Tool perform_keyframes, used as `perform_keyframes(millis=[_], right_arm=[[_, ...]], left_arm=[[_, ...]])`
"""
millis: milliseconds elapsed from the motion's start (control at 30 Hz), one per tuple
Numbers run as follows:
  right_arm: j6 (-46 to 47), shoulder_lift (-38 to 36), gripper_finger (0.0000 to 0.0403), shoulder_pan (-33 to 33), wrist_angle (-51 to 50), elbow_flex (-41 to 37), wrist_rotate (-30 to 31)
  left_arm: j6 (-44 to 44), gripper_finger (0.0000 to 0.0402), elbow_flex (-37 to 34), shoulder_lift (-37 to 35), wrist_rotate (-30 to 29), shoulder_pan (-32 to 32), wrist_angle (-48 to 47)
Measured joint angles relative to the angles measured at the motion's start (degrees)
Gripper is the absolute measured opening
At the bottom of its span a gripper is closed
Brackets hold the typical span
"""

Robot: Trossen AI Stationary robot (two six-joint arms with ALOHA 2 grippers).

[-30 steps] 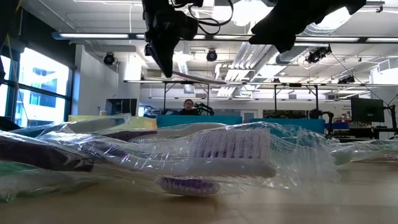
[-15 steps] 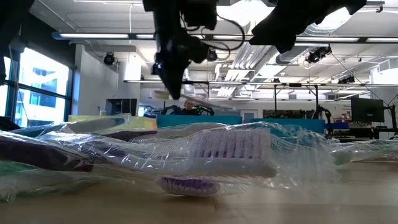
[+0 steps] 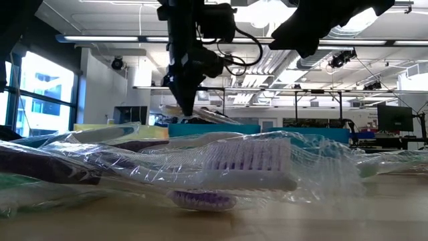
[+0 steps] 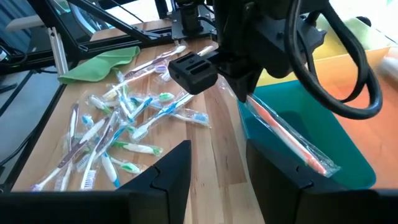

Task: Pick & Place Toothbrushes
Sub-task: Put the orange toothbrush into the dark green bin, then put the green toothbrush into the orange bin

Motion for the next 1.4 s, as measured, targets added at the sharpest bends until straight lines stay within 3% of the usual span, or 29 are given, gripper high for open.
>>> perform_keyframes(millis=[533,1133,1400], right_arm=[[-0.2,0.0,0.0146,0.0,-0.1,0.0,0.0],[0.0,0.0,0.0146,0.0,0.0,0.0,0.0],[0.0,0.0,0.0146,0.0,0.0,0.0,0.0]], left_arm=[[0.2,0.0117,0.0,0.0,-1.4,0.0,0.0],[0.4,0.012,0.0,-0.1,0.0,-0.1,1.6],[8.0,0.012,0.5,-0.2,-0.4,-1.8,5.6]])
